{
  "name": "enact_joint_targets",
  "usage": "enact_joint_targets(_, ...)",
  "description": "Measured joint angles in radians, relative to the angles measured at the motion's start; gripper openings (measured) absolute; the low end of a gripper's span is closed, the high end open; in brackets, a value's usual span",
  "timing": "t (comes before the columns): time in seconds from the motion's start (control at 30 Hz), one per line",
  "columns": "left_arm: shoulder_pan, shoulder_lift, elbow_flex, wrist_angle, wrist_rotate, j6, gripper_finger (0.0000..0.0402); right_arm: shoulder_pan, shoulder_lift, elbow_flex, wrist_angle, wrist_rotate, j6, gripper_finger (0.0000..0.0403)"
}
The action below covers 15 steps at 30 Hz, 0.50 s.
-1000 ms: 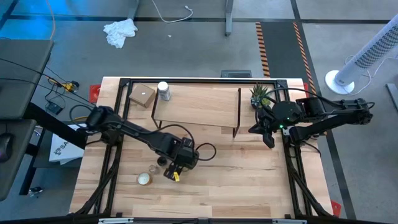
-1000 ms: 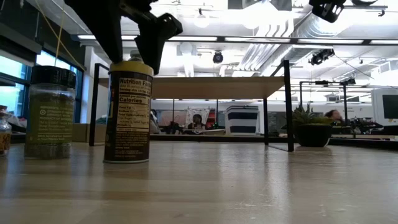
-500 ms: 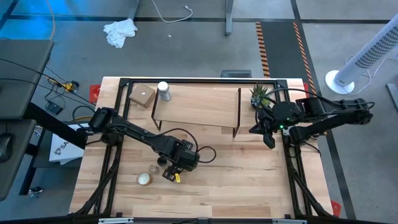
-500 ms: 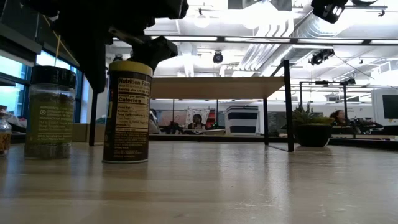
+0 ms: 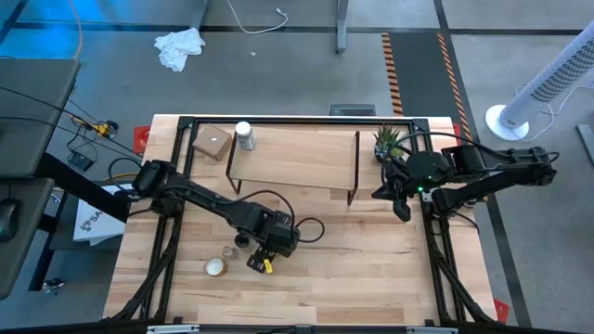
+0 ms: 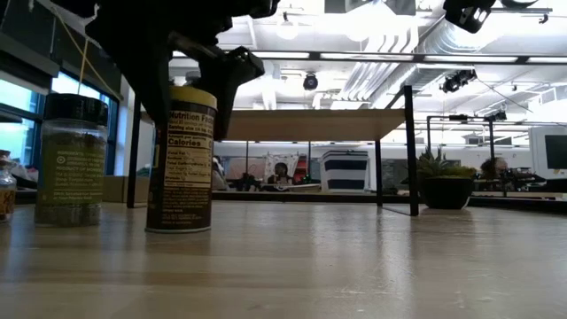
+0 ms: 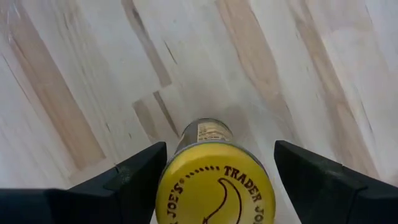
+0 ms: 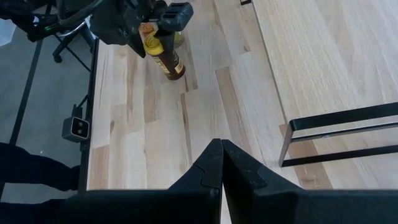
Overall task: Shelf spices
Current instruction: Put the yellow seasoning bottle on the shelf
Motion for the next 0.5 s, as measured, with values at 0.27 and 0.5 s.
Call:
enact_joint_targets(0.27, -0.011, 0.000, -0.044, -0.014, -0.003, -0.049, 0.0294, 0.000, 0.000, 0.000, 0.000, 0.000, 0.011, 0.0000)
enact_joint_targets(0.5, -0.034, 0.000, -0.051, -0.002, -0.002, -0.051, 0.0294, 0.000, 0.000, 0.000, 0.000, 0.000, 0.019, 0.0000)
